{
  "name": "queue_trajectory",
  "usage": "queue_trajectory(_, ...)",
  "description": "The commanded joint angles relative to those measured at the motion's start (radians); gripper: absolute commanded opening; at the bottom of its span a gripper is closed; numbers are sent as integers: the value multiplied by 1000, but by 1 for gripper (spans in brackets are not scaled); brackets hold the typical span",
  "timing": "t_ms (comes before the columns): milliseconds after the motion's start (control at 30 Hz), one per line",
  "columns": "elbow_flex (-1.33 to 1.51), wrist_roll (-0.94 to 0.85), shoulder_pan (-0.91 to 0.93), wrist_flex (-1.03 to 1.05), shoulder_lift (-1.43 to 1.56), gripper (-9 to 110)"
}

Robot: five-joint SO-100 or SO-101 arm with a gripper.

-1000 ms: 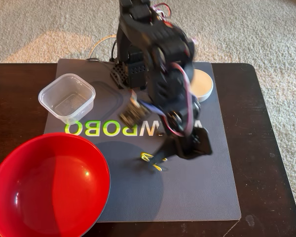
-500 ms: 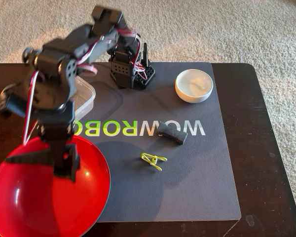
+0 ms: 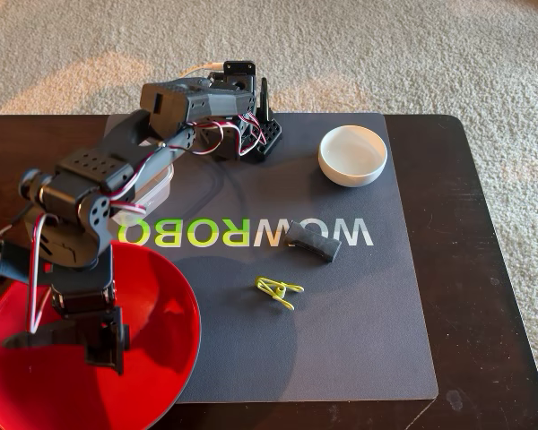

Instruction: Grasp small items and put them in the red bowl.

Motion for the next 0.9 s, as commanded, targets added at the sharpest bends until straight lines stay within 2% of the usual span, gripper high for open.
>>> queue_trajectory(0,-46,3,23,12,5,17)
queue_trajectory(100,-46,6,17,18,6,19)
queue_trajectory(233,-46,20,0,25,2,29)
queue_trajectory(500,-32,17,-14,60,37,32)
queue_trajectory(700,225,12,-31,60,446,32)
queue_trajectory(867,742,74,-78,60,1003,32)
